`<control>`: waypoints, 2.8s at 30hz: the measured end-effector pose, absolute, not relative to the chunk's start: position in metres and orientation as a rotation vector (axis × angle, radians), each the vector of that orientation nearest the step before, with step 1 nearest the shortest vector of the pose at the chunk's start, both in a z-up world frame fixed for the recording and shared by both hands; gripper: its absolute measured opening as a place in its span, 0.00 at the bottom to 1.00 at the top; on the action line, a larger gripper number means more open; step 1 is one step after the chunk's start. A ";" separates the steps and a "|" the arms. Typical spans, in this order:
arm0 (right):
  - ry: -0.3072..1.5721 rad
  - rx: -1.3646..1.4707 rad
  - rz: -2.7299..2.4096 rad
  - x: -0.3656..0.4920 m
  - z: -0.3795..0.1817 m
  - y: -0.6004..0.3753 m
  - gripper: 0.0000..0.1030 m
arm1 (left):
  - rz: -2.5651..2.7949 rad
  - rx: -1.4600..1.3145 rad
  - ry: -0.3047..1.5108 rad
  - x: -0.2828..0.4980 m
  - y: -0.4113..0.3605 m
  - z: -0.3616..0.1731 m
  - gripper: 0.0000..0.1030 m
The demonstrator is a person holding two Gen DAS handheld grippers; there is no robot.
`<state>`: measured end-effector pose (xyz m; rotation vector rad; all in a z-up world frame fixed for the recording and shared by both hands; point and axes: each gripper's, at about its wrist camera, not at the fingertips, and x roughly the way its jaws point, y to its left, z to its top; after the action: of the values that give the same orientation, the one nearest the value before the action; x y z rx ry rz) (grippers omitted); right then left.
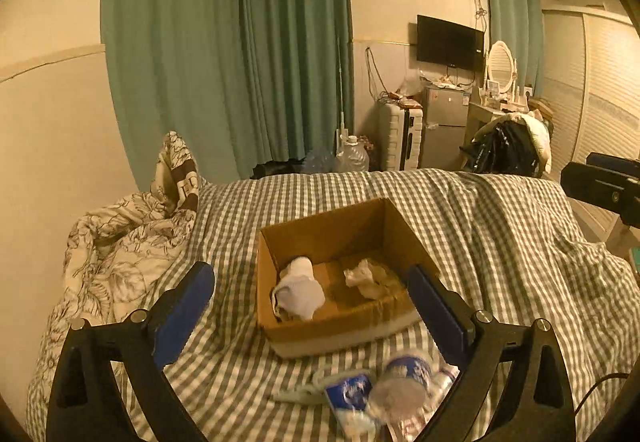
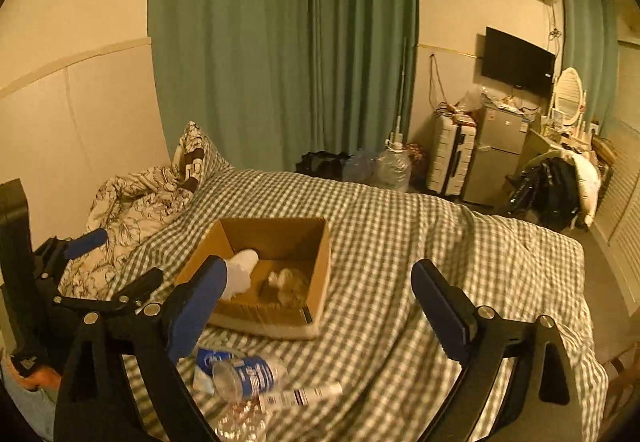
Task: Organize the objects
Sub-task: 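Grasp the white star-faced toy with the right tool, then grasp the foil blister pack with the left tool while the right tool holds the toy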
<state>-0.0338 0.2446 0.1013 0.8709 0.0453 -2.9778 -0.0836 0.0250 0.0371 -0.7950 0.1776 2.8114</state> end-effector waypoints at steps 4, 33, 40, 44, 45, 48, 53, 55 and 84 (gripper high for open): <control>0.087 0.904 -2.988 -0.006 0.082 0.242 0.92 | 2.814 -0.806 0.180 -0.056 0.019 0.031 0.97; 0.064 1.590 -2.462 0.005 -0.175 0.175 0.70 | 2.818 -1.210 0.192 0.000 -0.009 -0.115 0.97; 0.087 1.506 -2.455 0.030 -0.149 0.172 0.43 | 2.817 -1.218 0.204 0.001 -0.008 -0.113 0.97; 0.089 1.444 -2.467 0.055 -0.122 0.177 0.43 | 2.814 -1.210 0.201 0.001 -0.003 -0.108 0.97; 0.096 1.427 -2.484 0.063 -0.114 0.181 0.43 | 2.811 -1.210 0.198 0.001 -0.001 -0.107 0.97; 0.111 1.389 -2.546 0.078 -0.097 0.194 0.43 | 2.801 -1.209 0.183 -0.001 0.008 -0.104 0.97; 0.107 1.346 -2.707 0.079 -0.072 0.223 0.43 | 2.767 -1.206 0.141 -0.002 0.029 -0.104 0.97; 0.094 1.361 -2.743 0.075 -0.072 0.233 0.43 | 2.749 -1.217 0.122 -0.004 0.041 -0.109 0.97; 0.059 1.388 -2.783 0.072 -0.083 0.248 0.43 | 2.517 -1.276 0.283 0.001 0.111 -0.157 0.66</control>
<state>0.0722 0.2476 -0.0826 1.3879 0.0588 -2.7825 0.0012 0.1112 -0.1567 -1.2762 0.2832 2.5168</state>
